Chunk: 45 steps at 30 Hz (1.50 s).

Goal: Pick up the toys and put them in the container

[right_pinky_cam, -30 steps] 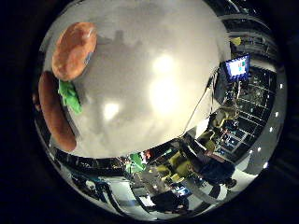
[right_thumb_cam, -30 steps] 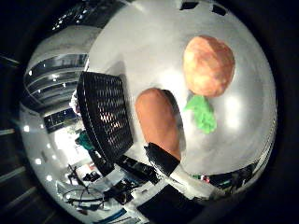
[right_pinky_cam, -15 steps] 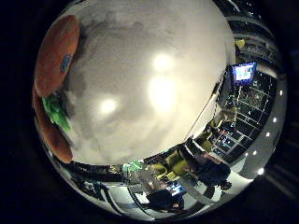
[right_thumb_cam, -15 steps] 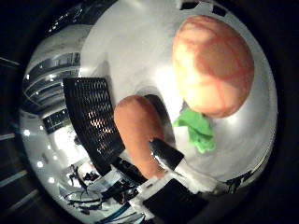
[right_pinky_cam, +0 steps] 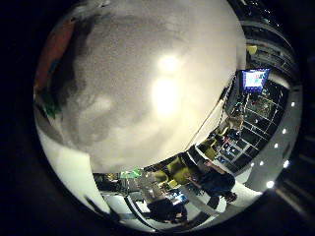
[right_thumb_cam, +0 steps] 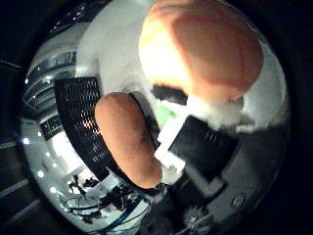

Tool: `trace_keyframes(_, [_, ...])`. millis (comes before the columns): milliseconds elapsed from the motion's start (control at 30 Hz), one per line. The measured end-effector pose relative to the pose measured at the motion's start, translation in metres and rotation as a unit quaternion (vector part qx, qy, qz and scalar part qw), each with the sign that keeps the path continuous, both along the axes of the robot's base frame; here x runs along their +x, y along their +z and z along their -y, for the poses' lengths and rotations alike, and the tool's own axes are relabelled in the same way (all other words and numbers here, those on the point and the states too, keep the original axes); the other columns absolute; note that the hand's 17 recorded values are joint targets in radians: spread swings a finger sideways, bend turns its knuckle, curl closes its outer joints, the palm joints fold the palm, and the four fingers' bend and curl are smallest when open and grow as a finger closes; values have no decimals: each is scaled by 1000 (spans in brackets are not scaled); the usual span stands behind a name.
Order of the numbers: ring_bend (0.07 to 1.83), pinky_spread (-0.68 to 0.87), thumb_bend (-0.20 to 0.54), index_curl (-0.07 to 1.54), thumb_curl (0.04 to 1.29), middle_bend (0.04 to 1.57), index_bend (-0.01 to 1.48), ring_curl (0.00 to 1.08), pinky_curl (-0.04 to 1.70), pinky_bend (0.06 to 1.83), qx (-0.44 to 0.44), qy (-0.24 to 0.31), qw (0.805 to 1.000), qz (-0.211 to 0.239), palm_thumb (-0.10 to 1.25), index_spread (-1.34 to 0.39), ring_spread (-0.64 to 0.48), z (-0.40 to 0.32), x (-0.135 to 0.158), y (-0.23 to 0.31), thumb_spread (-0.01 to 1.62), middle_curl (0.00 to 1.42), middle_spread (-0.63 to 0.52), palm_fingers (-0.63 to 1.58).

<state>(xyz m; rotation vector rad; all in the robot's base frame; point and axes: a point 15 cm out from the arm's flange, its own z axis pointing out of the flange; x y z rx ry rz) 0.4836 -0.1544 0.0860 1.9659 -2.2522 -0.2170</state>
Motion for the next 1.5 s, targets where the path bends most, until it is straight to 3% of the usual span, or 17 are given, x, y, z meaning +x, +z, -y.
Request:
trace_keyframes(133, [1112, -368, -25, 535, 336, 997, 696, 537, 512, 1084, -14, 1, 1000, 28, 736, -420, -252, 13, -3, 39, 965, 649, -209, 1294])
trace_keyframes(233, [1210, -319, -24, 641, 341, 1130, 854, 584, 589, 1182, -20, 6, 999, 44, 743, -379, -241, 14, -17, 66, 961, 692, -185, 1231])
trace_keyframes(433, [1316, -252, -23, 751, 352, 1262, 1012, 639, 713, 1268, -37, 16, 998, 57, 768, -318, -228, 10, -52, 125, 967, 720, -158, 1144])
trace_keyframes(600, [1348, -231, -24, 782, 361, 1299, 1062, 661, 787, 1267, -39, 46, 997, 51, 780, -291, -224, -29, -88, 166, 969, 725, -154, 1111])
trace_keyframes(767, [1361, -212, -23, 799, 372, 1319, 1084, 676, 873, 1238, -32, 92, 993, 73, 789, -274, -223, -96, -105, 192, 971, 724, -153, 1096])
trace_keyframes(1033, [1359, -209, -23, 803, 381, 1330, 1089, 687, 970, 1181, 0, 172, 982, 75, 797, -268, -224, -240, -116, 190, 971, 719, -151, 1088])
trace_keyframes(1233, [1354, -213, -25, 806, 383, 1331, 1082, 692, 1020, 1154, 19, 236, 963, 129, 801, -268, -226, -342, -84, 184, 964, 718, -152, 1085])
trace_keyframes(1500, [1319, -246, -24, 796, 391, 1305, 1014, 683, 1042, 1077, 51, 279, 937, 204, 824, -279, -226, -427, -47, 160, 954, 702, -147, 1079])
